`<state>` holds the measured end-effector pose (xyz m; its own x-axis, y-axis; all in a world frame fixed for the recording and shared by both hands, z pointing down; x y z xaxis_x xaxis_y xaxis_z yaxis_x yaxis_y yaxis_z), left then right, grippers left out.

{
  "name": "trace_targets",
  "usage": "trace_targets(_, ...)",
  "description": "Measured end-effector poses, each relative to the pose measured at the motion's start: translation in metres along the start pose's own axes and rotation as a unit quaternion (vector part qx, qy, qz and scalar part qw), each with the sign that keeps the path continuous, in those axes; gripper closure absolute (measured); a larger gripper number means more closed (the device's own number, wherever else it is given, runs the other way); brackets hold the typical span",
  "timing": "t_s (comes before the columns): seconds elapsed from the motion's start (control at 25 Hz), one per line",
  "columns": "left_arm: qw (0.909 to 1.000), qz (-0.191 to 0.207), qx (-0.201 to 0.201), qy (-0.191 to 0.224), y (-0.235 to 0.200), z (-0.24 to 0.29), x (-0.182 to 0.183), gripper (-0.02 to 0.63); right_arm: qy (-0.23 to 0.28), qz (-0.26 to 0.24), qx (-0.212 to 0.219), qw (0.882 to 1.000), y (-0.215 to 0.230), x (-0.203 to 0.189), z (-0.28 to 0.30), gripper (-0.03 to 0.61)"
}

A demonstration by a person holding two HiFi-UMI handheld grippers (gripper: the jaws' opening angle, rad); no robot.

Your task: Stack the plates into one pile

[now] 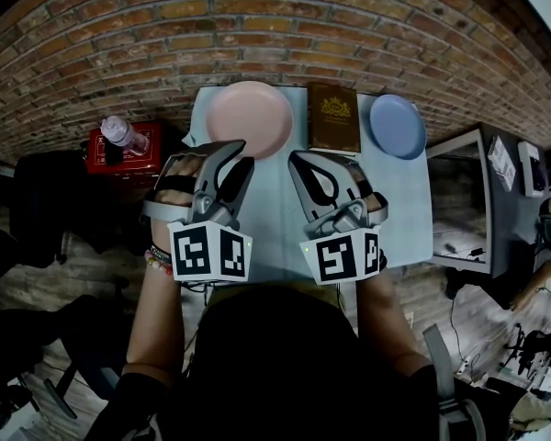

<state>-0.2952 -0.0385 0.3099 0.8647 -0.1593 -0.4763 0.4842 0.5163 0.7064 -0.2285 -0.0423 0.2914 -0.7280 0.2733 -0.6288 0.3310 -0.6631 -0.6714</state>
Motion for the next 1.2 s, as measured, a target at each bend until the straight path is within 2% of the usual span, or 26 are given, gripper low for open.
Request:
trace_targets(0.24,0.9985,0.001,-0.037,-0.041,0.021,0.039,-0.03,0.468,-0.006,0.006,0.003,1.0,0.0,-0.01,0.001,0.545)
trace_targets(0.44,0.9947,0.017,-0.054,-0.086,0.061,0.093,-0.068,0.468,-0.028,0.009,0.007,1.0,-0.004,-0.031,0.001,0.545)
trace_targets(0.68,0.9875,0.029,-0.101,-0.118,0.115,0.152,-0.105,0.468,-0.061,0.019,0.008,0.998,-0.006,-0.06,0.002,0.545)
trace_targets(0.88,0.9829,0.029,-0.121,-0.136,0.141,0.188,-0.125,0.468,-0.079,0.039,0.017,0.996,-0.01,-0.076,0.002,0.545)
trace_targets(1.08,0.9769,0.057,-0.138,-0.153,0.163,0.216,-0.138,0.468,-0.092,0.04,0.022,0.995,-0.015,-0.086,0.002,0.545)
trace_targets(1.2,0.9753,0.074,-0.134,-0.159,0.164,0.227,-0.139,0.468,-0.099,0.033,0.024,0.994,-0.016,-0.087,0.003,0.545)
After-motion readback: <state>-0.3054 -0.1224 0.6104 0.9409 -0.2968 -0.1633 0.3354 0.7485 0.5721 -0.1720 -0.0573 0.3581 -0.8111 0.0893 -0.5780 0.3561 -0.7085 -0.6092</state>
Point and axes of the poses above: the fingertips, and each gripper's own axes: z forward along the fingers, y to its right, x out of its top, the point moved 2 cm from there along -z, backward along the fingers, and after that the axes turned 10 degrees about -y, right-handed, at the moved point
